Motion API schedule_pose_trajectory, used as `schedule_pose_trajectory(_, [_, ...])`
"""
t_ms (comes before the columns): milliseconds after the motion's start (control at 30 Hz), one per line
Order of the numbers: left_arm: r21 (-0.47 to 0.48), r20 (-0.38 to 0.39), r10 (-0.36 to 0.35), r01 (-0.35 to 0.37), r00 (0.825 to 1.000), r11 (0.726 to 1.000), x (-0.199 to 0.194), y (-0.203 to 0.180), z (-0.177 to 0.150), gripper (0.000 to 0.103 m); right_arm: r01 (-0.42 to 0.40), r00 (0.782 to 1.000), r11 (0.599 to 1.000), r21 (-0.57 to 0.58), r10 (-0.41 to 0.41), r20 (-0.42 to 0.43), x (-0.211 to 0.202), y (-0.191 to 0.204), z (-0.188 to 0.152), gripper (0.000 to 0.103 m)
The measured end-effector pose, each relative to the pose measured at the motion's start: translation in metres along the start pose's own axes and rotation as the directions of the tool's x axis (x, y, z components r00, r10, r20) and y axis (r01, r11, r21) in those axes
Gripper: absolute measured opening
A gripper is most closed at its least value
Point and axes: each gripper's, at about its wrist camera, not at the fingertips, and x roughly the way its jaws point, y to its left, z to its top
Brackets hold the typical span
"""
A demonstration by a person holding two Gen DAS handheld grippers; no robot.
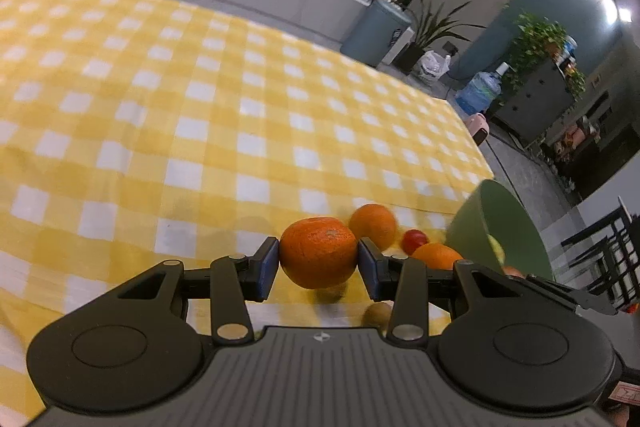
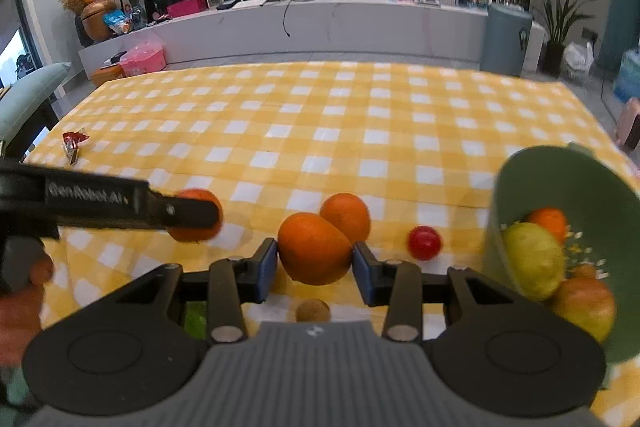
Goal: Organize fruits
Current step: 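Grasp an orange with the left gripper while the right gripper grasps another orange, then carry both oranges into the green colander and open both grippers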
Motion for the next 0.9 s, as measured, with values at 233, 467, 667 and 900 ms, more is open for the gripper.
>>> schedule_pose_trajectory(233, [0.122, 0.021, 0.001, -0.003, 1.000, 0.993, -0.018, -0.046, -0.003, 0.048, 0.039, 0.998, 0.999, -0.019, -0.038, 0.054, -0.041, -0.016, -0.007, 0.038])
schedule_pose_trajectory(467, [0.210, 0.021, -0.033, 0.028, 0.999, 0.977, -0.015, -0.090, -0.001, 0.048, 0.113, 0.990, 0.990, -0.087, -0.104, 0.098, -0.069, -0.036, -0.015, 0.038])
schedule_pose_trajectory(667, [0.275, 0.000, -0.068, 0.066, 0.998, 0.959, 0.000, -0.129, 0.000, 0.048, 0.169, 0.979, 0.981, -0.094, -0.156, 0.127, -0.087, -0.065, -0.020, 0.038])
schedule_pose_trajectory(900, [0.346, -0.044, -0.093, 0.103, 0.995, 0.933, 0.030, -0.172, -0.002, 0.048, 0.220, 0.971, 0.971, -0.099, -0.208, 0.121, -0.097, -0.105, -0.023, 0.038])
